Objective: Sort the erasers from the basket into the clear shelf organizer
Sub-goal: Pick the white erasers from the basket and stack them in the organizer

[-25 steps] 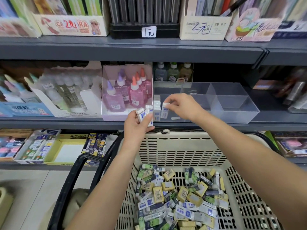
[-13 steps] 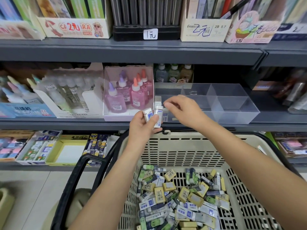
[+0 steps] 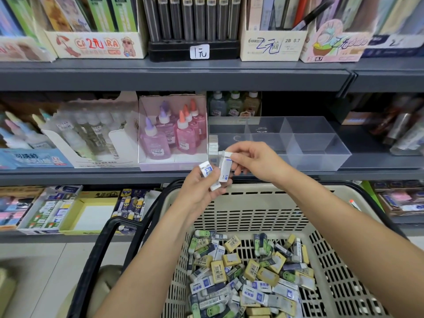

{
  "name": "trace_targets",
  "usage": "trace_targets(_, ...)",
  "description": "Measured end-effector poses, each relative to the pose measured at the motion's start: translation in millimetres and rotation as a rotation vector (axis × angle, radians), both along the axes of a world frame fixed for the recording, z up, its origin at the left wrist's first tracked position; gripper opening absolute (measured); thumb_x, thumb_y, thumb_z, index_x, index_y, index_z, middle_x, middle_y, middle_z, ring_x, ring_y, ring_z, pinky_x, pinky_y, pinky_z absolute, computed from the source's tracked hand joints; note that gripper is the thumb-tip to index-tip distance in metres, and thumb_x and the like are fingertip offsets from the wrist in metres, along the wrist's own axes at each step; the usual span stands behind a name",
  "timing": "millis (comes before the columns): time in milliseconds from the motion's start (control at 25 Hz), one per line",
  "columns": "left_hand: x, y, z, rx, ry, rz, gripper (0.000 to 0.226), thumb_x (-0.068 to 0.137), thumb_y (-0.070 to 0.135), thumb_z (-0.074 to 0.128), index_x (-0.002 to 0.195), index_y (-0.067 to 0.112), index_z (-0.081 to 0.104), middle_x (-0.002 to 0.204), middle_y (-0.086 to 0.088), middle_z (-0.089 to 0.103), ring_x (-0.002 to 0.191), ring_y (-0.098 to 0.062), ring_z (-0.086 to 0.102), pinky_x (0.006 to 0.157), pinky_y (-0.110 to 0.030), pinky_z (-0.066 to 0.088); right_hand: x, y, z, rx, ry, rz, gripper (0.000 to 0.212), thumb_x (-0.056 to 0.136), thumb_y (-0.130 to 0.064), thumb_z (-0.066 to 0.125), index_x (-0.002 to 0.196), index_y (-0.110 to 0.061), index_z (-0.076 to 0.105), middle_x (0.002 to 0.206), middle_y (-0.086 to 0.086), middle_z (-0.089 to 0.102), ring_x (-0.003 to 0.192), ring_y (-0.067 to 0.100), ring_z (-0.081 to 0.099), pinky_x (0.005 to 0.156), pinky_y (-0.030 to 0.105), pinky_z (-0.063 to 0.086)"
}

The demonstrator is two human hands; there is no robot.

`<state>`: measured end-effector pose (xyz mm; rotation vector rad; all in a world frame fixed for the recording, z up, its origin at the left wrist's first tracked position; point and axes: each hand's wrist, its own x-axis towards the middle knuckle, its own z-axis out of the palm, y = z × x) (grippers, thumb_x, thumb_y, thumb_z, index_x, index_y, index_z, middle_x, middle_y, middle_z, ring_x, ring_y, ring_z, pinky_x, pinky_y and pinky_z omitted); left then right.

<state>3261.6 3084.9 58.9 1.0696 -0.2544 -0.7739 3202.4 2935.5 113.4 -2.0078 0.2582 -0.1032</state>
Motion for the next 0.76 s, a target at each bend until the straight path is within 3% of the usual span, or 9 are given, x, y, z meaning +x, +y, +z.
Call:
trace_targets(80, 0.3, -0.3, 0.0, 0.0, -0.041, -0.01, 0.007, 0.088, 0.004, 0.056, 0.091, 0.01, 0.052, 0.073, -0.002, 0.067, 0.068, -0.013, 0.065, 0.058, -0.02, 0.051, -1.7, -2.5, -2.3, 0.076, 0.011, 0.0, 0.021, 0.097, -0.008, 0.044, 0.107, -0.009, 0.063, 0.075, 0.003, 0.067, 0.064, 0.009, 0.064, 0.06, 0.015, 0.049)
trace_targets(160, 1.3, -2.9, -1.0, 0.145, -0.231, 0.079, 0.018, 0.084, 0.001, 0.063, 0.087, 0.012, 0.048, 0.069, 0.001, 0.06, 0.064, -0.009, 0.061, 0.06, -0.021, 0.049, -2.3, -3.0, -2.6, 0.16, 0.024, -0.047, 0.022, 0.096, -0.018, 0.048, 0.1, -0.008, 0.066, 0.078, -0.001, 0.072, 0.069, 0.009, 0.069, 0.06, 0.016, 0.052)
trace_targets(280, -0.7, -6.5, -2.6, 0.279, -0.42, 0.197, 0.03, 0.077, 0.0, 0.07, 0.085, 0.016, 0.046, 0.072, 0.002, 0.057, 0.054, 0.0, 0.058, 0.054, -0.015, 0.047, -0.6, -4.0, -1.8, 0.072, 0.042, -0.082, 0.011, 0.089, -0.022, 0.061, 0.089, -0.015, 0.069, 0.072, -0.004, 0.073, 0.066, 0.008, 0.07, 0.054, 0.014, 0.05)
trace_targets(480, 3.4, -3.9, -5.3, 0.296, -0.423, 0.24, 0.031, 0.079, 0.004, 0.07, 0.086, 0.024, 0.047, 0.082, 0.003, 0.062, 0.061, -0.01, 0.06, 0.062, -0.025, 0.051, 2.5, 0.6, -2.2, 0.112, 0.136, -0.105, 0.003, 0.086, -0.012, 0.064, 0.085, -0.013, 0.066, 0.072, 0.001, 0.071, 0.059, 0.004, 0.067, 0.054, 0.014, 0.05)
trace_targets(600, 6.1, -4.8, -6.2, 0.218, -0.271, 0.261, 0.013, 0.091, 0.012, 0.055, 0.092, 0.021, 0.046, 0.092, -0.002, 0.061, 0.068, -0.006, 0.064, 0.056, -0.019, 0.051, 9.4, -4.5, 5.9, 0.093, 0.036, -0.194, 0.007, 0.086, -0.007, 0.062, 0.09, -0.009, 0.067, 0.073, 0.001, 0.071, 0.061, 0.003, 0.068, 0.055, 0.015, 0.051)
trace_targets(680, 8.8, -3.2, -5.2, 0.207, -0.154, 0.276, 0.006, 0.096, 0.015, 0.045, 0.095, 0.02, 0.048, 0.099, -0.008, 0.054, 0.07, -0.009, 0.061, 0.052, -0.018, 0.049, 20.7, -18.5, 14.3, -0.049, -0.054, -0.292, 0.009, 0.085, -0.01, 0.062, 0.09, -0.015, 0.068, 0.076, 0.0, 0.072, 0.07, 0.006, 0.068, 0.064, 0.02, 0.053)
trace_targets(760, 10.5, -0.5, -4.8, 0.22, -0.178, 0.295, 0.008, 0.097, 0.012, 0.042, 0.098, 0.018, 0.048, 0.096, -0.011, 0.052, 0.068, -0.01, 0.059, 0.052, -0.018, 0.05, 34.6, -29.7, 16.9, -0.351, -0.047, -0.32, 0.011, 0.084, -0.019, 0.063, 0.092, -0.021, 0.07, 0.077, -0.004, 0.069, 0.078, 0.01, 0.064, 0.072, 0.024, 0.05)
